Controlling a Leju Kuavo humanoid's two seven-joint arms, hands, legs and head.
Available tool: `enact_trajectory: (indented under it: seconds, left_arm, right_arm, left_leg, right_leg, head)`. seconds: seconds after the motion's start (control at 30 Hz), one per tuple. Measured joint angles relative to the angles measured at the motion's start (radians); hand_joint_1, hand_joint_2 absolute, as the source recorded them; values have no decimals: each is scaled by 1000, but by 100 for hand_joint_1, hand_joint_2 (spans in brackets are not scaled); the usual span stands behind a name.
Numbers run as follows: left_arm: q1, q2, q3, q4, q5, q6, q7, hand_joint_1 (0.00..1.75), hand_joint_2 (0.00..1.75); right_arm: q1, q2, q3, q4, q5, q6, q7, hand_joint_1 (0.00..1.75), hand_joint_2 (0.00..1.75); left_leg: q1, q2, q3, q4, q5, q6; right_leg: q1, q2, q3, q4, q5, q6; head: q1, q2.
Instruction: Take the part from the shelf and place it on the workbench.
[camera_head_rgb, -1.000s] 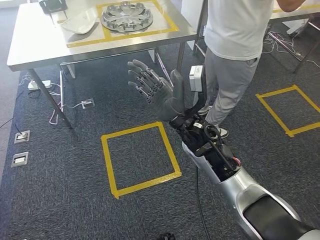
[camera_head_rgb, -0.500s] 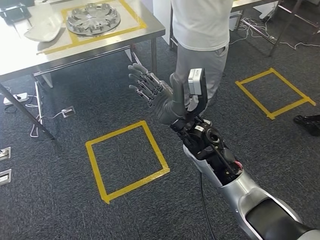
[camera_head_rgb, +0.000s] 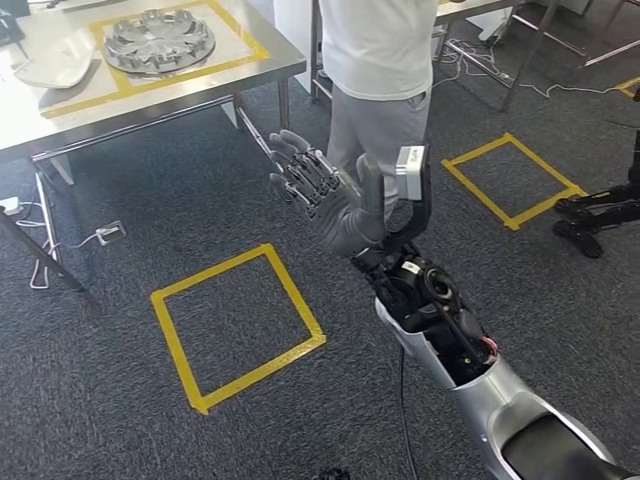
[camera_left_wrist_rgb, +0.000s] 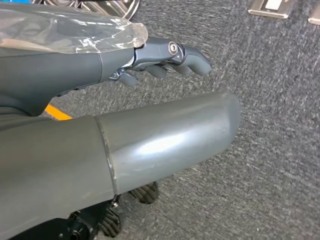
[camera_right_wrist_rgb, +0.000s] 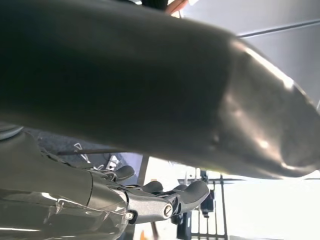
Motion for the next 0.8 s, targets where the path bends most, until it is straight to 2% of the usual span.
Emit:
enact_trajectory:
  seconds: [0.03,0.1,0.13,0.17,0.27,0.33,0.37,0.43,0.47,0.5,0.53,0.57,0.63,0.67,0.7,0.8]
  left_arm:
    - [0,-1,0,0,0,0,0,0,0]
    - [0,-3,0,0,0,0,-1,0,0]
    - [-1,-4,0,0,0,0,-1,0,0]
    - [-1,-4,0,0,0,0,-2,0,0]
    - [-2,-4,0,0,-1,2,-2,0,0]
    - [-6,-5,0,0,-4,6,-2,0,0]
    - [-7,-5,0,0,-5,9,-2,0,0]
    - [-6,-5,0,0,-7,13,-2,0,0]
    - [-4,-5,0,0,-7,14,-2,0,0]
    - [-2,-6,0,0,-7,14,-2,0,0]
    - [-1,-7,0,0,-9,13,-2,0,0]
    - [-2,-8,0,0,-11,12,-2,0,0]
    - [-7,-8,0,0,-17,10,-2,0,0]
    - [-11,-8,0,0,-20,10,-2,0,0]
    - [-14,-9,0,0,-23,10,-2,0,0]
    - [-18,-14,0,0,-27,13,-2,0,0]
  right_arm:
    - [5,-2,0,-5,0,-1,0,0,0]
    - [9,-6,-2,-16,0,-1,0,0,0]
    - [9,-8,-3,-21,0,-1,0,0,0]
    - [10,-9,-4,-25,0,-1,0,0,0]
    - [16,-12,-6,-32,-1,-3,1,0,0]
    - [18,-15,-7,-39,-2,-3,2,0,0]
    - [20,-16,-8,-42,-3,-3,2,0,0]
    - [25,-17,-8,-45,-5,-3,3,0,0]
    - [28,-17,-8,-46,-5,-4,4,0,0]
    - [31,-18,-8,-46,-6,-5,4,0,0]
    - [32,-18,-8,-47,-6,-7,5,0,0]
    - [33,-18,-9,-48,-6,-9,5,0,0]
    - [32,-19,-13,-54,-5,-15,6,0,0]
    - [33,-20,-15,-58,-3,-17,8,0,0]
    - [33,-21,-17,-62,-2,-19,9,0,0]
    - [36,-29,-22,-73,1,-25,14,0,0]
  left_leg:
    - [0,6,1,0,-1,-1]
    - [0,17,5,1,-4,-6]
    - [-2,22,5,2,-5,-11]
    - [-4,27,5,3,-5,-16]
    - [-6,42,3,2,-5,-33]
    - [-3,26,-11,36,-31,-43]
    - [-2,12,-33,85,-61,-46]
    - [-2,-10,-102,230,-126,-48]
    - [-3,-13,-131,289,-144,-47]
    - [-3,-15,-147,316,-144,-45]
    - [-3,-16,-142,301,-124,-42]
    - [-4,-18,-117,248,-90,-37]
    - [-5,-35,-45,98,-23,-23]
    - [-7,-42,-19,44,-6,-18]
    - [-9,-47,-6,15,-1,-16]
    - [-8,-34,1,-1,1,-10]
  right_leg:
    - [-2,-3,18,-34,26,1]
    - [-3,-22,93,-181,91,-2]
    - [0,-32,125,-245,110,-6]
    - [3,-38,145,-284,117,-11]
    - [6,-26,151,-300,120,-29]
    - [4,-14,151,-305,127,-42]
    - [2,-9,151,-307,129,-47]
    - [5,2,148,-307,131,-54]
    - [7,9,147,-307,132,-56]
    - [9,16,147,-307,132,-57]
    - [11,24,147,-307,133,-57]
    - [13,32,148,-307,133,-57]
    - [18,46,148,-305,133,-56]
    - [19,52,147,-304,133,-54]
    - [19,56,144,-304,134,-51]
    - [16,64,136,-299,131,-35]
  head:
    - [1,0]
    - [3,0]
    - [4,0]
    - [4,0]
    - [-3,0]
    - [-8,0]
    - [-11,0]
    - [-17,0]
    - [-19,0]
    - [-19,0]
    - [-19,0]
    - [-20,0]
    - [-21,0]
    - [-20,0]
    - [-20,0]
    - [-21,0]
